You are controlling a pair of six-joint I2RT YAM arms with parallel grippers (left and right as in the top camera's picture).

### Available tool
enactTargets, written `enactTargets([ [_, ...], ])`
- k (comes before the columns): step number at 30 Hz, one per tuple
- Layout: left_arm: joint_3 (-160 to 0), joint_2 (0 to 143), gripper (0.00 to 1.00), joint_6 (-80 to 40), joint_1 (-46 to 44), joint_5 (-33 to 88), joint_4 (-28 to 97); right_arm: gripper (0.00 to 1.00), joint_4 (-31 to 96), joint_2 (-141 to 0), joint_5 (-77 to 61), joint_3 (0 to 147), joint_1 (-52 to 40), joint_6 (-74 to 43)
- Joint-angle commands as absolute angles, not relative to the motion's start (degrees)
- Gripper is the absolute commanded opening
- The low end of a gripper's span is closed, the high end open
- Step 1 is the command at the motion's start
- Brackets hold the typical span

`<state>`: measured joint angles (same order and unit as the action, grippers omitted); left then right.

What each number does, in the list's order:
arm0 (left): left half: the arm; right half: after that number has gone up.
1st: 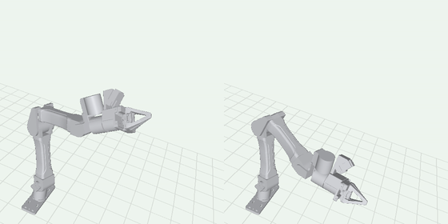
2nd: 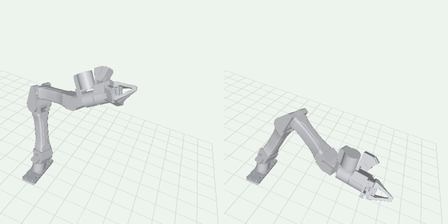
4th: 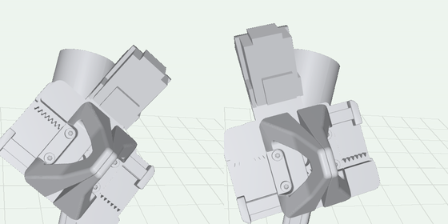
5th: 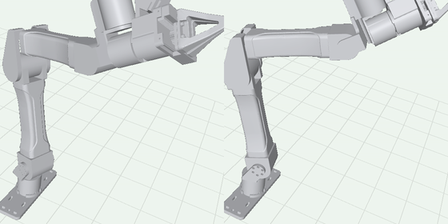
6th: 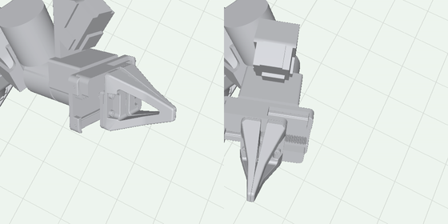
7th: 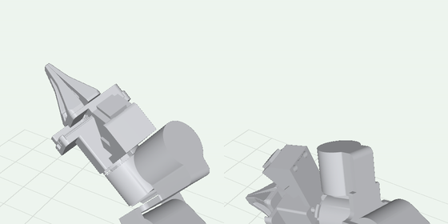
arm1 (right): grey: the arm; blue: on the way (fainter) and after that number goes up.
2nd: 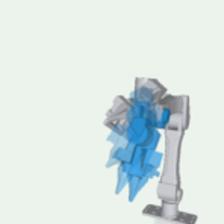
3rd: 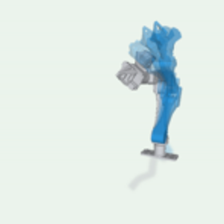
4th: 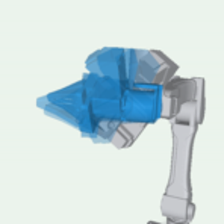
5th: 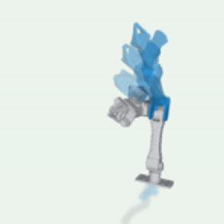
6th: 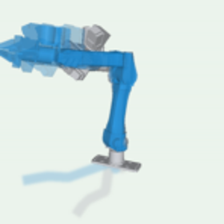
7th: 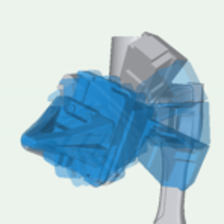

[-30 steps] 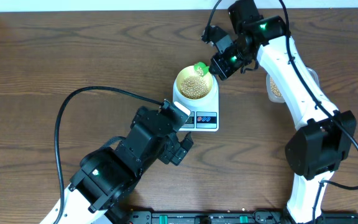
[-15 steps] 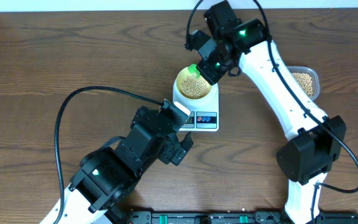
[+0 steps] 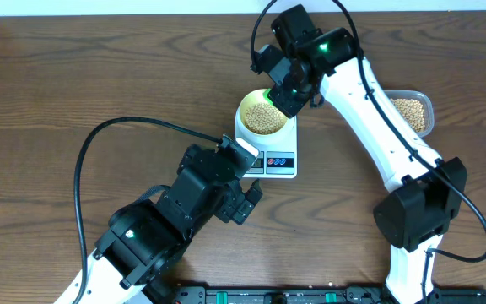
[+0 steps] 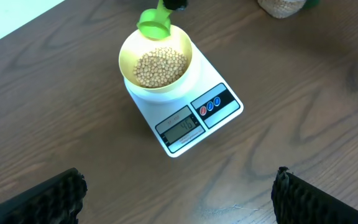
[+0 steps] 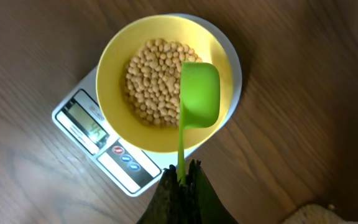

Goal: Scoop item into bowl and weigh 50g on scale
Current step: 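Tip the scoop with the right gripper to pour soybeans into bowl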

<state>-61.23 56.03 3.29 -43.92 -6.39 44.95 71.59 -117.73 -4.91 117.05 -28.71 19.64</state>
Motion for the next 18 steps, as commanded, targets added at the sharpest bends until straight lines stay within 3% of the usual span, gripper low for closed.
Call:
enactTargets([
  [1,-62.96,55.72,0.98,4.08,-43.68,-7.14,44.88,0.01,72.31,-117.36,-3.14,118.41,-29.36,20.64],
  [18,-62.96,55.72,0.98,4.08,-43.68,-7.14,44.88,0.01,73.54,-112.79,-7.88,118.41,-29.34,25.67],
])
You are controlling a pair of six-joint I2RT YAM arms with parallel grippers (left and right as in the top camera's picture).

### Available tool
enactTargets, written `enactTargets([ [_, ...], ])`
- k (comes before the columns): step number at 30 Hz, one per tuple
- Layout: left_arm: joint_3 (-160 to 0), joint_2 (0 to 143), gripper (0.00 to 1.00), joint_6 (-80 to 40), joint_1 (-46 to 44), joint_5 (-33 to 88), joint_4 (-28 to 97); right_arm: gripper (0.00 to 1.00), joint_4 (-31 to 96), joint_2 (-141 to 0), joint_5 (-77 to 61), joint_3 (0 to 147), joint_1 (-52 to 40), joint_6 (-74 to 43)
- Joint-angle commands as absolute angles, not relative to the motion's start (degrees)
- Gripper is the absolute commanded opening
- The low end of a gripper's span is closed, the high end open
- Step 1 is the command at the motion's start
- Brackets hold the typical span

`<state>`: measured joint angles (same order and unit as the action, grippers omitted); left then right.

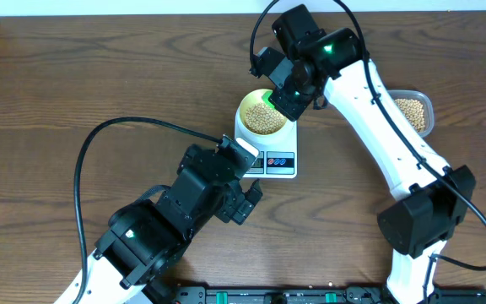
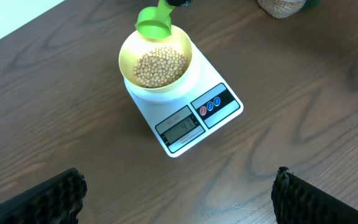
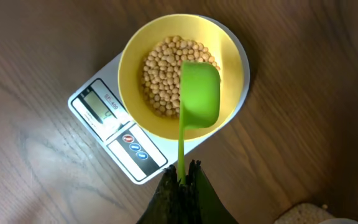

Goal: Scoop item into bowl and weigh 50g on scale
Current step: 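Tip the scoop with the right gripper to pour soybeans into bowl, then move the empty scoop with the right gripper back to the tub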

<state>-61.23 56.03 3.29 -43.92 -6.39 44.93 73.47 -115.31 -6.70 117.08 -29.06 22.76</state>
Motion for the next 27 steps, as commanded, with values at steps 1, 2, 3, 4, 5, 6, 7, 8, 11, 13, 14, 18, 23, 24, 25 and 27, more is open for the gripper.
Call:
enactTargets([
  [1,-62.96,55.72,0.98,4.08,-43.68,-7.14,44.88,0.01,73.56,-112.46,-7.90,118.41,-29.34,26.06],
  [2,-62.96,55.72,0.98,4.08,-43.68,-7.14,44.88,0.01,73.58,-112.05,-7.90,118.41,-29.34,26.46],
  [3,-62.96,55.72,0.98,4.08,-43.68,-7.14,44.91,0.01,73.58,-111.77,-7.88,118.41,-29.34,26.63],
  [4,-62.96,55.72,0.98,4.08,-43.68,-7.14,44.91,0.01,73.69,-111.33,-7.88,118.41,-29.34,26.92],
  [5,-62.96,55.72,0.98,4.08,-43.68,-7.14,44.88,0.01,73.80,-110.85,-7.90,118.41,-29.36,27.31],
  [6,-62.96,55.72,0.98,4.08,-43.68,-7.14,44.88,0.01,73.97,-110.39,-7.90,118.41,-29.36,27.62],
  [7,-62.96,55.72,0.98,4.08,-43.68,-7.14,44.91,0.01,74.17,-109.93,-7.92,118.41,-29.36,27.99],
  [8,-62.96,55.72,0.98,4.08,-43.68,-7.14,44.91,0.01,74.24,-109.58,-7.90,118.41,-29.36,27.97],
  [11,-62.96,55.72,0.98,4.08,-43.68,-7.14,44.91,0.01,74.37,-107.28,-8.08,118.41,-29.34,26.83],
  [13,-62.96,55.72,0.98,4.08,-43.68,-7.14,44.88,0.01,74.37,-105.80,-7.86,118.41,-29.08,24.99],
  [14,-62.96,55.72,0.98,4.08,-43.68,-7.14,44.88,0.01,74.39,-105.38,-7.60,118.41,-28.93,24.36],
  [18,-62.96,55.72,0.98,4.08,-43.68,-7.14,44.88,0.01,74.39,-102.74,-3.07,118.39,-27.29,18.79],
  [23,-62.96,55.72,0.98,4.08,-43.68,-7.14,44.88,0.01,74.98,-100.68,2.11,118.39,-23.88,13.47],
  [24,-62.96,55.72,0.98,4.08,-43.68,-7.14,44.88,0.01,75.72,-100.60,2.94,118.39,-22.76,12.67],
  [25,-62.96,55.72,0.98,4.08,-43.68,-7.14,44.88,0.01,76.14,-100.60,3.22,118.39,-22.13,12.32],
  [27,-62.96,55.72,0.98,4.08,-43.68,-7.14,44.88,0.01,77.21,-100.60,3.66,118.37,-20.05,11.92],
])
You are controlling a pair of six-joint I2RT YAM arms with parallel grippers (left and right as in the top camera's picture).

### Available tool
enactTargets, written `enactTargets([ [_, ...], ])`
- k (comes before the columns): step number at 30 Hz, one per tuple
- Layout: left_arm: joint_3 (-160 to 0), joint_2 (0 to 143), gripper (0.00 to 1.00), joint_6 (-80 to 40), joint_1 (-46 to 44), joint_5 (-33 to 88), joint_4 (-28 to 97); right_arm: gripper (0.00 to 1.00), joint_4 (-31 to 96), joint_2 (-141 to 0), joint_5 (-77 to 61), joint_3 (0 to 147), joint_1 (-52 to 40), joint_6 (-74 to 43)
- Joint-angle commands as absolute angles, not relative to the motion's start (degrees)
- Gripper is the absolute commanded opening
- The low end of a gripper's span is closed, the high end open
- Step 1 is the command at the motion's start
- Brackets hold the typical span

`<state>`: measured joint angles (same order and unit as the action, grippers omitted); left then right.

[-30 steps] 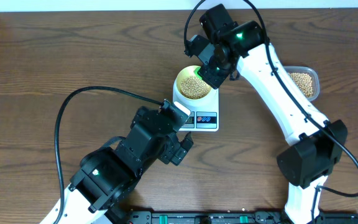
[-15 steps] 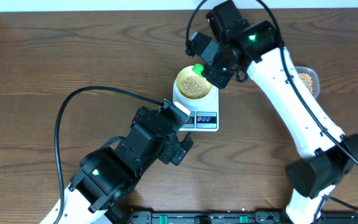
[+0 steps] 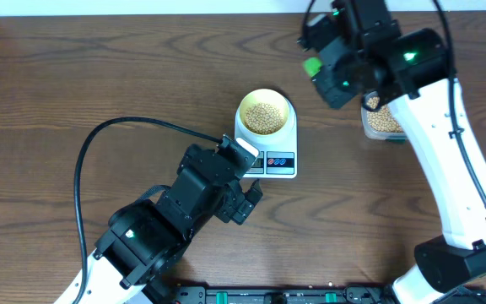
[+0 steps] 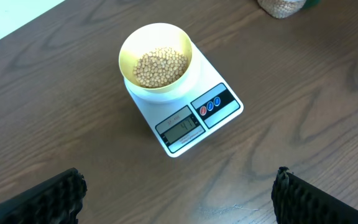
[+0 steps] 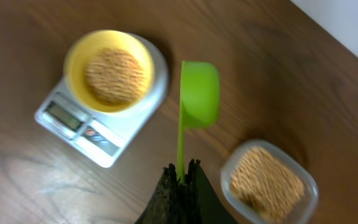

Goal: Scoop item into bowl and weigh 50g on scale
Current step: 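Move the empty scoop with the right gripper back to the tub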

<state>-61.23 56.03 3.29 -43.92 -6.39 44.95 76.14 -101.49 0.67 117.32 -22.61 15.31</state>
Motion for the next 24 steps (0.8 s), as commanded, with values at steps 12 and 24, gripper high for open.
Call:
enactTargets([
  [12,-62.96,55.72,0.98,4.08,-43.68,-7.14,44.91,0.01,81.78,-100.62,9.98,118.37,-13.52,-8.97],
  [24,-62.96,55.72,0.98,4.08,-43.68,-7.14,44.88,0.01,88.49,-101.54,14.81,117.36,-12.60,-32.86],
])
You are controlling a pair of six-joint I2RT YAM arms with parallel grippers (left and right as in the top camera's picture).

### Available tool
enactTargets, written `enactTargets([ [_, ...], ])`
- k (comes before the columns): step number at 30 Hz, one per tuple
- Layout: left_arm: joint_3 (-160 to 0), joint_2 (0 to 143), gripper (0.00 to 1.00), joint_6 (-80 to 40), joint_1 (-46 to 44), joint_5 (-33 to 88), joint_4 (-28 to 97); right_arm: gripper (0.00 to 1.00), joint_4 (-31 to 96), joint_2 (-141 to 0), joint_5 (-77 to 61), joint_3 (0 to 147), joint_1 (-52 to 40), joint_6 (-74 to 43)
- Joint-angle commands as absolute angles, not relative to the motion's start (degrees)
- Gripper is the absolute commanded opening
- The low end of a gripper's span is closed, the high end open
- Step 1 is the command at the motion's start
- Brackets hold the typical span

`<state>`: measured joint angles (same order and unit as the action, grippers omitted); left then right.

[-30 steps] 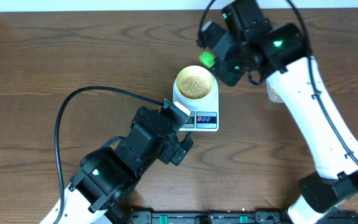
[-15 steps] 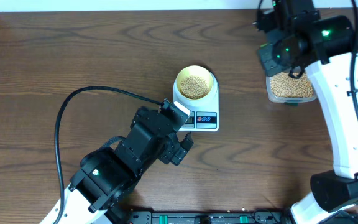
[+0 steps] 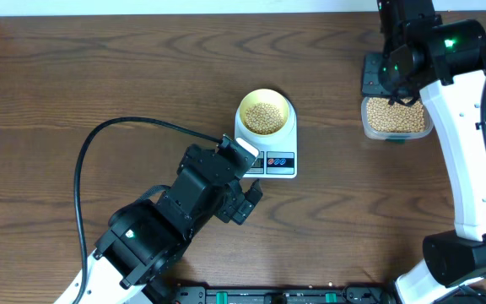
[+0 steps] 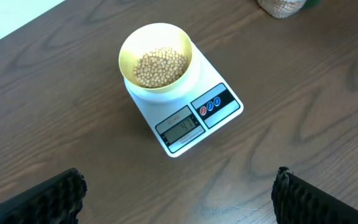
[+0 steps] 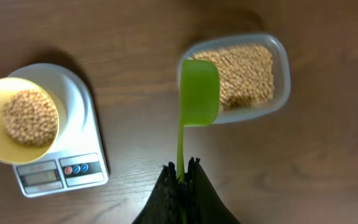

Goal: Scoop item into bowl and weigh 50g on scale
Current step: 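Move the empty scoop with the right gripper back to the tub, then dip the green scoop into the soybean tub and scoop again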

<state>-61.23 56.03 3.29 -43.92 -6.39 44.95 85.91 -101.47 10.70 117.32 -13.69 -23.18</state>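
Note:
A yellow bowl [image 3: 265, 116] of beige beans sits on the white scale [image 3: 270, 160] mid-table; the same bowl [image 4: 156, 58] and scale [image 4: 191, 121] show in the left wrist view. My right gripper [image 5: 181, 171] is shut on the handle of a green scoop [image 5: 199, 93], whose cup hangs over the left edge of the clear bean container [image 5: 247, 74]. In the overhead view that gripper [image 3: 392, 63] is above the container [image 3: 393, 118]. My left gripper [image 4: 178, 193] stands open, low over bare wood in front of the scale, holding nothing.
The black cable of the left arm [image 3: 116, 135] loops over the table's left half. The table's far edge meets a white wall [image 3: 184, 7]. The right arm's white links [image 3: 467, 160] run down the right side.
My right gripper has carried the green scoop further right, from between the scale and the container to over the container's edge. The left arm, bowl and scale have not moved.
First my right gripper held the scoop over the bowl on the scale, then a little higher above it. Then the scoop was clear of the bowl, to the right of the scale. Now it is over the bean container. The left gripper stayed open throughout.

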Motion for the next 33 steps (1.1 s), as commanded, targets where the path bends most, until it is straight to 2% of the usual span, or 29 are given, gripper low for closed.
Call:
enactTargets([
  [1,-62.96,55.72,0.98,4.08,-43.68,-7.14,44.88,0.01,89.84,-101.82,14.92,116.60,-12.25,-34.57],
  [5,-62.96,55.72,0.98,4.08,-43.68,-7.14,44.91,0.01,90.61,-101.97,13.87,110.54,-11.75,-39.00],
  [13,-62.96,55.72,0.98,4.08,-43.68,-7.14,44.91,0.01,85.45,-101.97,10.98,102.80,-8.29,-39.38],
  [19,-62.96,55.72,0.98,4.08,-43.68,-7.14,44.88,0.01,82.48,-101.97,11.20,102.61,-2.17,-35.31],
  [33,-62.96,55.72,0.98,4.08,-43.68,-7.14,44.91,0.01,71.79,-102.39,8.16,98.94,3.33,-29.91],
])
